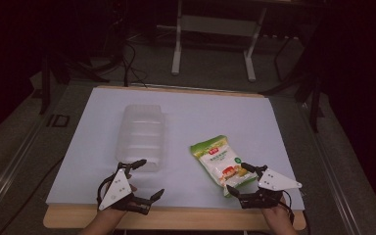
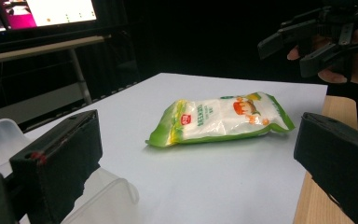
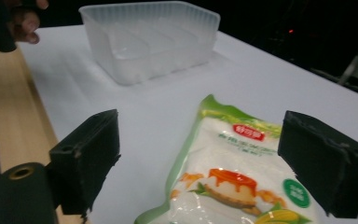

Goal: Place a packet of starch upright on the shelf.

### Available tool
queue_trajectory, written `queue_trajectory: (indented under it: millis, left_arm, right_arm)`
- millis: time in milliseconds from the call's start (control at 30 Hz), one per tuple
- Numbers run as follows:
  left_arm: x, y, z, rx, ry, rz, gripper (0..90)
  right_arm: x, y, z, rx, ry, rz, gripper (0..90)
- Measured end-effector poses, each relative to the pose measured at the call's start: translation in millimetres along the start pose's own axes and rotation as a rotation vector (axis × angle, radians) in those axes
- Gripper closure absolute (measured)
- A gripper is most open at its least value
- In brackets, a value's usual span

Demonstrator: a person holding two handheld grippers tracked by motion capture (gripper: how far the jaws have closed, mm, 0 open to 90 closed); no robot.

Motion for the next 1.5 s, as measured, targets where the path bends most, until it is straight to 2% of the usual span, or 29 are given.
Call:
queue_trajectory:
  millis: [200, 267, 367, 567, 667, 733, 1133, 1233, 1300, 1433, 1467, 1500]
  left_arm:
    - [-0.1, -0.3, 0.1, -0.001, 0.001, 0.002, 1.2]
    - [-0.1, -0.2, 0.1, -0.002, 0.001, 0.003, 1.2]
    - [-0.2, -0.4, -0.2, -0.002, 0.000, 0.003, 1.2]
    - [-0.9, -0.1, -0.7, -0.003, -0.001, 0.004, 1.2]
    - [-0.4, 0.3, -1.2, -0.008, -0.001, 0.005, 1.2]
    - [-0.2, 0.5, -1.1, -0.010, 0.000, 0.005, 1.2]
    - [-0.2, 0.4, -0.5, -0.005, 0.002, 0.007, 1.2]
    - [-0.3, 0.2, -0.5, -0.008, 0.003, 0.009, 1.2]
    - [-0.3, 0.2, -0.3, -0.008, 0.005, 0.011, 1.2]
    - [-0.2, 0.3, 0.0, -0.007, 0.007, 0.010, 1.2]
    - [-0.4, 0.2, 0.0, -0.003, 0.010, 0.008, 1.2]
    - [-0.3, 0.1, -0.1, -0.002, 0.009, 0.008, 1.2]
  right_arm:
    - [-0.8, -0.6, 2.5, 0.006, 0.007, 0.004, 13.7]
    - [-1.4, -1.4, -1.0, 0.013, -0.023, 0.009, 13.7]
    - [-0.9, -0.9, -5.7, -0.002, -0.031, 0.004, 13.4]
    - [-0.6, -0.3, -2.8, -0.023, 0.013, 0.023, 13.5]
    - [0.2, -0.3, 2.2, -0.024, 0.045, 0.062, 13.8]
    - [1.5, 2.2, 4.6, -0.029, 0.060, 0.069, 13.8]
    - [3.1, 24.4, 12.8, -0.036, 0.108, 0.040, 13.2]
    - [2.1, 29.7, 12.5, -0.021, 0.108, 0.036, 13.2]
    - [0.8, 41.6, 8.6, -0.027, 0.106, 0.020, 12.9]
    - [-1.2, 52.4, 1.2, -0.021, 0.078, -0.009, 12.3]
    - [-4.1, 59.9, -4.8, -0.009, 0.048, -0.022, 11.0]
    - [-5.4, 62.4, -7.0, -0.006, 0.037, -0.027, 10.9]
Point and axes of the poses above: each handheld gripper's, and its own axes: x roughly backward along the jaws, y roughly out of its top, z roughly to its left, the point moved 9 cm from there along -x, roughly forward along the jaws, and after that the axes turned 12 degrees about -y, right-handed, at the moved point
